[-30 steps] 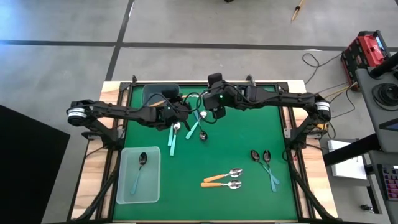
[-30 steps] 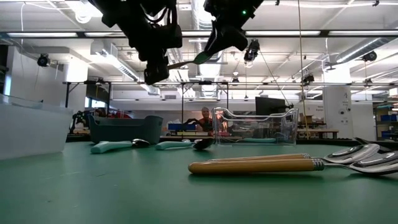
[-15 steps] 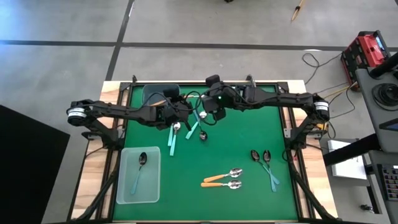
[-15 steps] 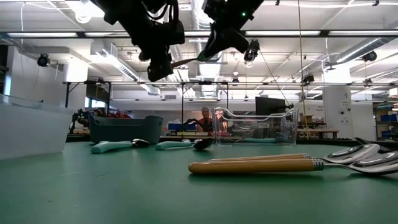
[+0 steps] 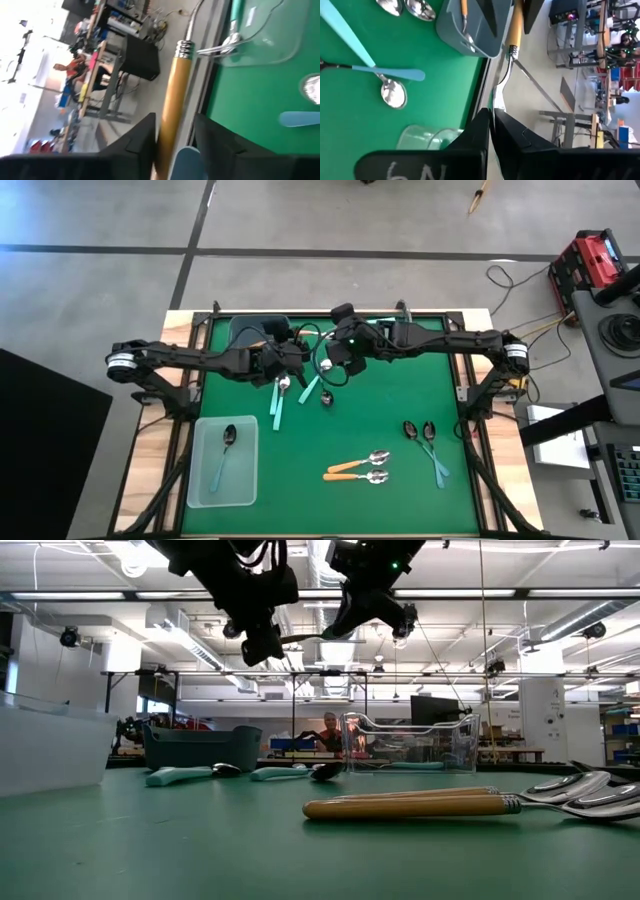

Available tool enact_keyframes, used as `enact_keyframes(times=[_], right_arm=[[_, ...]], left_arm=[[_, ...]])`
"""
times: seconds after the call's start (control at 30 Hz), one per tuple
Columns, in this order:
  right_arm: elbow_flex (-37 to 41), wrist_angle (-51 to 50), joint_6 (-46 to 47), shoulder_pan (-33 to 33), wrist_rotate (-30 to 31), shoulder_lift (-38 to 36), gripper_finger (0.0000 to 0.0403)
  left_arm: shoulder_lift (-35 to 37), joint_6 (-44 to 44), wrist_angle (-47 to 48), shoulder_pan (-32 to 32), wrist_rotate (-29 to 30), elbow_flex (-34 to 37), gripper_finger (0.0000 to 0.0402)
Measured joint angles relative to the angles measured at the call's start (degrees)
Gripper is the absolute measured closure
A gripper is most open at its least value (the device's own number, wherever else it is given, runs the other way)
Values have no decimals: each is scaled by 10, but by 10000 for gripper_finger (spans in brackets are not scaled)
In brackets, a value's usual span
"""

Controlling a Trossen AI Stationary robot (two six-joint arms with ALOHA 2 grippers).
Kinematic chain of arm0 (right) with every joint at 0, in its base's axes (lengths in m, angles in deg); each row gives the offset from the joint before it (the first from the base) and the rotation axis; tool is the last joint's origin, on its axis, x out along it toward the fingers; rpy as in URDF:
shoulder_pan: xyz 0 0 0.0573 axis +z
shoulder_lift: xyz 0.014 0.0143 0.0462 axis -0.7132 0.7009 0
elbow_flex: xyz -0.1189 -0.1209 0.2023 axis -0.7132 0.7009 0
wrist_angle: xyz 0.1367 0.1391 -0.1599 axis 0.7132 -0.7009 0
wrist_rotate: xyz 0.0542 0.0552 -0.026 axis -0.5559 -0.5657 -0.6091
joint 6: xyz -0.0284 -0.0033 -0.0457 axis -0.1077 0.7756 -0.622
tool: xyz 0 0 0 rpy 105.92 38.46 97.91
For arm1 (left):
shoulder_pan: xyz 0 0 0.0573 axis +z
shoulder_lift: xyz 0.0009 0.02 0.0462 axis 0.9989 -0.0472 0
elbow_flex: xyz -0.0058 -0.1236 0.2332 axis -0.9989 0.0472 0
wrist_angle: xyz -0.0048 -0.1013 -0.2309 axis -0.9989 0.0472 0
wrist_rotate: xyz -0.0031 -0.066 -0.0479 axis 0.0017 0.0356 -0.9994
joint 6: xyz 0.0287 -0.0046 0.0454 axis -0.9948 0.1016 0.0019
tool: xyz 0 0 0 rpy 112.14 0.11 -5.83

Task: Sort silverware by color (type)
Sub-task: Put the yellow spoon into the gray bin

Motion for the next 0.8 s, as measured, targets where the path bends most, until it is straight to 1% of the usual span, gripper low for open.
enact_keyframes(times=[0.13,0.2,0.3,0.43,0.6,0.67,0.77,0.8], right_arm=[[0,-18,-10,3,42,-1,393],[0,-30,-12,4,52,-1,393],[0,-45,-9,4,55,-1,393],[0,-56,3,4,61,-2,394],[0,-56,3,9,67,-2,394],[0,-59,3,14,68,-2,394],[0,-63,2,25,69,-3,394],[0,-63,4,28,69,-3,394]], left_arm=[[6,-5,5,0,-38,0,236],[12,-14,18,1,-63,0,220],[27,-19,37,9,-124,0,204],[62,-13,54,27,-216,1,199],[106,-5,85,56,-310,1,198],[124,0,106,72,-366,2,198],[146,4,130,100,-474,2,198],[151,5,132,108,-498,4,198]])
